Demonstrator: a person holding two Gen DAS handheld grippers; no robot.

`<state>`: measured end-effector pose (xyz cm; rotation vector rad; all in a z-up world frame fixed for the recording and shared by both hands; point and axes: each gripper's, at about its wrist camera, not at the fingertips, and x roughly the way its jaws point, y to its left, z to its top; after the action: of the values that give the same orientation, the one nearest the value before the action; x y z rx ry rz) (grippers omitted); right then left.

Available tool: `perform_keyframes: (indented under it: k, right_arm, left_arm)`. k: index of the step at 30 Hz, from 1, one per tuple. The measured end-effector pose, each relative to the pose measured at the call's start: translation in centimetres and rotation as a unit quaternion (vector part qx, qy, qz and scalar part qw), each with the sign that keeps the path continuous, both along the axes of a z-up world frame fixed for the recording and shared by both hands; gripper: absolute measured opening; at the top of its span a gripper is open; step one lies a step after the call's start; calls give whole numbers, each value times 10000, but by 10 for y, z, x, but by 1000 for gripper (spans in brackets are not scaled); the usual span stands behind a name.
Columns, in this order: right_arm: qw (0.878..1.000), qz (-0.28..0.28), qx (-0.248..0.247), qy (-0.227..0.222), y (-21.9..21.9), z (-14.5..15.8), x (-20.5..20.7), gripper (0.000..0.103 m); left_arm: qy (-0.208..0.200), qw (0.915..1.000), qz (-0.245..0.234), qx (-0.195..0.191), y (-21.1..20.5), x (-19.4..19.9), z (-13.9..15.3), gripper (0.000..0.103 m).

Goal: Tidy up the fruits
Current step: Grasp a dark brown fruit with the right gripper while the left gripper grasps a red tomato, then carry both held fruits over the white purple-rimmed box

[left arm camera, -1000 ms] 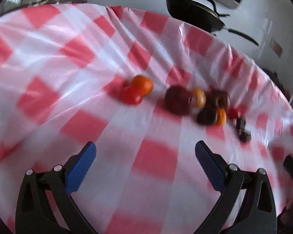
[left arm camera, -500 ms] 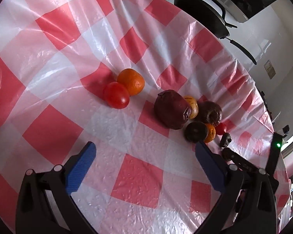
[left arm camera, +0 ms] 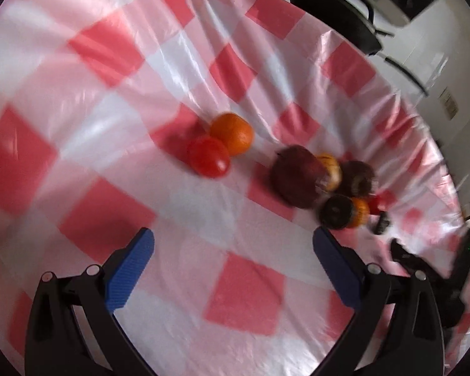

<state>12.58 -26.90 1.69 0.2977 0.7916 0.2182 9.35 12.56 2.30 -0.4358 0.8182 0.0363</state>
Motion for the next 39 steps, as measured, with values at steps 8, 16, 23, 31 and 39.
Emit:
perform_keyframes:
  k: [8,16,23,31,39]
  right_arm:
    - [9994,91,326,94,-6,-3,5,42]
    - [9992,129,376,105,-4,-3,5,42]
    - [9989,173,417,93,-5,-3,5,42]
    - [9986,199,482,111,-6,-4,6,42]
    - [9987,19,508,100,-9,-3,5,42]
  left_arm:
    - [579,9918,-108,1137,2,69,-5,86]
    - [512,9785,-420,1956,-11,56,-2,38]
    - [-309,9874,-582,1440,-38,-49,27,38]
    - [-451,9913,-764,976,-48,-66,22,38]
    - [-246,9978,-476,394,-30,-51,7,38]
